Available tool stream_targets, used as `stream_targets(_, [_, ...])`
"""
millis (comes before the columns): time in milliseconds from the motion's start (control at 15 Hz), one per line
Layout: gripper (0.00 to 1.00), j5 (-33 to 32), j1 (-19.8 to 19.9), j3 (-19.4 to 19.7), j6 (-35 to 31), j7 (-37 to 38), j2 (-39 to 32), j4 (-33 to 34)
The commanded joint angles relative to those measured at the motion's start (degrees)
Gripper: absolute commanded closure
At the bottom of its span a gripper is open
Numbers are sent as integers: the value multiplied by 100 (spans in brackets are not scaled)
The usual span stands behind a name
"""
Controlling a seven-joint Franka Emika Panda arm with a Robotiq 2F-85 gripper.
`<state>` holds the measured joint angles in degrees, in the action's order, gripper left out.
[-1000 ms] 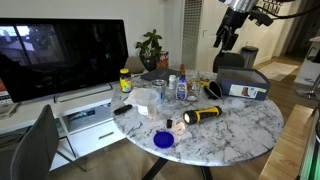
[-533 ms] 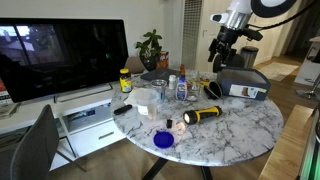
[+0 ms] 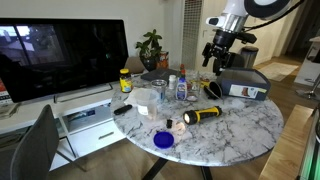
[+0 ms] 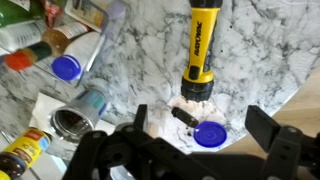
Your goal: Make the torch face the TV
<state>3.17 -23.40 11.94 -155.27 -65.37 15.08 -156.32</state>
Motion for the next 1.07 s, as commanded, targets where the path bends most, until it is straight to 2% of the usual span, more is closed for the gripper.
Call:
stream_targets(0, [0, 809, -178, -143, 160, -1418, -539, 211])
stream_targets(333, [0, 1348, 163, -672, 37, -3166, -1258, 409])
stream_targets(533, [0, 1626, 472, -1087, -199, -3799, -1670, 536])
stream_targets(667, [0, 1860, 719, -1363, -402, -3849, -1964, 611])
stream_targets(1000, [0, 1942, 1437, -1914, -1109, -3308, -2603, 667])
